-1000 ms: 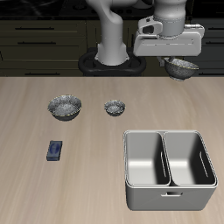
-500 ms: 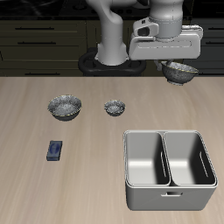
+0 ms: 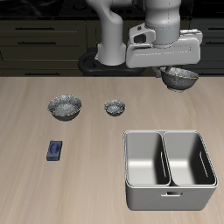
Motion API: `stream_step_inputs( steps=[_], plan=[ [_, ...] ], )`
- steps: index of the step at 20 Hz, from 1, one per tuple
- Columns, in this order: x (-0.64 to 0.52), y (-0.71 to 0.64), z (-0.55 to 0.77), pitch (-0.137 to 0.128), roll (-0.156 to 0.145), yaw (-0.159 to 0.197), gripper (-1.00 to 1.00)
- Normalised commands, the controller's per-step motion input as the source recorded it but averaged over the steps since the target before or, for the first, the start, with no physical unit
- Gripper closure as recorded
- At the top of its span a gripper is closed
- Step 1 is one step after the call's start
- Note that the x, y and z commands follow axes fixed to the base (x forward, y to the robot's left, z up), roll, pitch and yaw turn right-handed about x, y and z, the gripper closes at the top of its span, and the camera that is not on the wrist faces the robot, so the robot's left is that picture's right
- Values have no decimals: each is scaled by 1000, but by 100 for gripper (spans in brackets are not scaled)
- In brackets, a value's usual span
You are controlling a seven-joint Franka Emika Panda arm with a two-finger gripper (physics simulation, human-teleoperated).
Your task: Place the middle-sized bowl in the left side of the drainer
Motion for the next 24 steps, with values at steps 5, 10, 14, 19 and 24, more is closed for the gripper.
stream_step_inputs(
  steps=[5, 10, 14, 19, 24],
  plan=[
    [322, -29, -5, 2, -4, 14, 100],
    [299, -57, 57, -20, 0, 28, 100],
    [306, -108, 64, -12, -25, -29, 100],
    [272, 4, -97, 18, 10, 0, 100],
    [212, 60, -119, 21, 10, 19, 100]
  ],
)
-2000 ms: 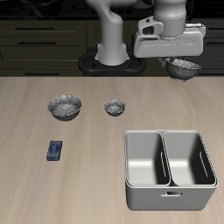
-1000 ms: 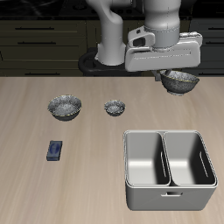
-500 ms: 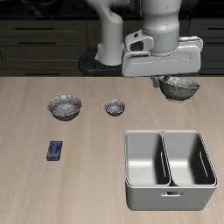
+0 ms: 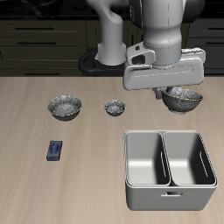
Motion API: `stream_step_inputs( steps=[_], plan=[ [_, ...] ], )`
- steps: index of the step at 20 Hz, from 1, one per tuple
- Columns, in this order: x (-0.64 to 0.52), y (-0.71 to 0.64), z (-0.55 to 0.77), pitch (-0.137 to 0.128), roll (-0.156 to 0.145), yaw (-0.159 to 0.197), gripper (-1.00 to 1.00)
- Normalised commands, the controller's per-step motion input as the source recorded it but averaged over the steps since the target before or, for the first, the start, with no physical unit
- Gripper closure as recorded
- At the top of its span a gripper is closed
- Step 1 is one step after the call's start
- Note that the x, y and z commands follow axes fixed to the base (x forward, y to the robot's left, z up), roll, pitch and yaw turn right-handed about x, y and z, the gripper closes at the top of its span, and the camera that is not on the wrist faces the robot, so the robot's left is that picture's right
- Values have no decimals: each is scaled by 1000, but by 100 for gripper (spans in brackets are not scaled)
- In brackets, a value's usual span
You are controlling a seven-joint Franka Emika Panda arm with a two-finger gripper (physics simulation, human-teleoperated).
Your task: Place the middle-sized bowl in the left side of the drainer
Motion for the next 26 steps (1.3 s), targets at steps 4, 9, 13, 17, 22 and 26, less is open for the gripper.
stream_step_inputs(
  steps=[4, 9, 13, 17, 22, 26],
  plan=[
    [185, 104, -65, 6, 29, 27, 100],
    [176, -30, -40, 8, -12, -6, 100],
    [166, -177, -20, 9, -44, -18, 100],
    [120, -139, -85, 10, -37, -8, 100],
    [81, 0, -140, 15, -30, 7, 100],
    [22, 4, -134, 23, -42, -17, 100]
  ],
)
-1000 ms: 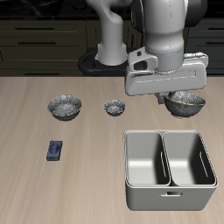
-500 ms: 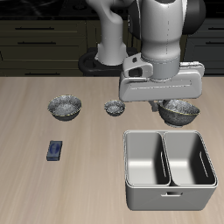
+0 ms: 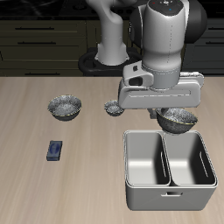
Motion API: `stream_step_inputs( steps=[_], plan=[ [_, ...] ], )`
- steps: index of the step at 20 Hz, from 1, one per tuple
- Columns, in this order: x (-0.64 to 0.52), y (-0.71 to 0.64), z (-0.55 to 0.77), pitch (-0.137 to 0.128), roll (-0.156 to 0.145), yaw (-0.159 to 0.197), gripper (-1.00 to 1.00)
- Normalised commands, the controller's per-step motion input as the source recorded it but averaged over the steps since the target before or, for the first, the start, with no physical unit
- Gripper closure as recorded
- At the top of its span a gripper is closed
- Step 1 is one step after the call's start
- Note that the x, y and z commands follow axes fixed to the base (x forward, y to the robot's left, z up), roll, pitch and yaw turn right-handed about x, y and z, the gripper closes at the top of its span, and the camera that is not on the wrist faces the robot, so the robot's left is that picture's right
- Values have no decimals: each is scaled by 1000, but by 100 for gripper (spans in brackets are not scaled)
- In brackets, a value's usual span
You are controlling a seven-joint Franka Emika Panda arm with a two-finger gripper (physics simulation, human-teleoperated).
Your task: Place the middle-sized bowl in the left side of the drainer
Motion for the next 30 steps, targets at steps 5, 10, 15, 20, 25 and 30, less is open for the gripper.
stream_step_inputs(
  steps=[5, 10, 15, 20, 25, 30],
  plan=[
    [15, 41, -74, 5, -8, 25, 100],
    [-2, 95, -84, 17, 16, 9, 100],
    [35, 40, -84, 13, -4, 6, 100],
    [12, 108, -178, 24, 4, 22, 100],
    [4, 132, -215, 43, -4, 39, -100],
    [-39, 44, -140, 25, 31, 35, -100]
  ],
)
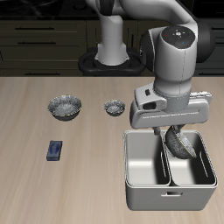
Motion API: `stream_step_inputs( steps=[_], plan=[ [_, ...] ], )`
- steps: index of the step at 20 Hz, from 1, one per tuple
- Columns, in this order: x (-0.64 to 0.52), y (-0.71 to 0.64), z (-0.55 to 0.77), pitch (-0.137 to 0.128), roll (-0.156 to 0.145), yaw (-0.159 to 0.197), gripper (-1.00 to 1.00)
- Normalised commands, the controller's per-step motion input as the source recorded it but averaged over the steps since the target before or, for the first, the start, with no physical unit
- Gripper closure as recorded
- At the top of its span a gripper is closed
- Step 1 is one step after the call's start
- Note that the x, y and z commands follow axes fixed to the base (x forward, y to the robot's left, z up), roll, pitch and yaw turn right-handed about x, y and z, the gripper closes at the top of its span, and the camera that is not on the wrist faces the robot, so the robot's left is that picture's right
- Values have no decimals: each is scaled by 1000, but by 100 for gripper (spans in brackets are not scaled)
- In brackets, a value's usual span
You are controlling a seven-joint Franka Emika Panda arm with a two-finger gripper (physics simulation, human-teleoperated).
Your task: Place the middle-sized bowl in the left side of the drainer
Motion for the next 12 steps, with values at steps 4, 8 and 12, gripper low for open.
stream_step_inputs(
  steps=[4, 8, 12],
  plan=[
    [-35, -58, -7, 2, -8, 17, -100],
    [-21, 36, 44, -12, 10, 13, -100],
    [-156, 148, 73, -14, 37, 8, -100]
  ],
)
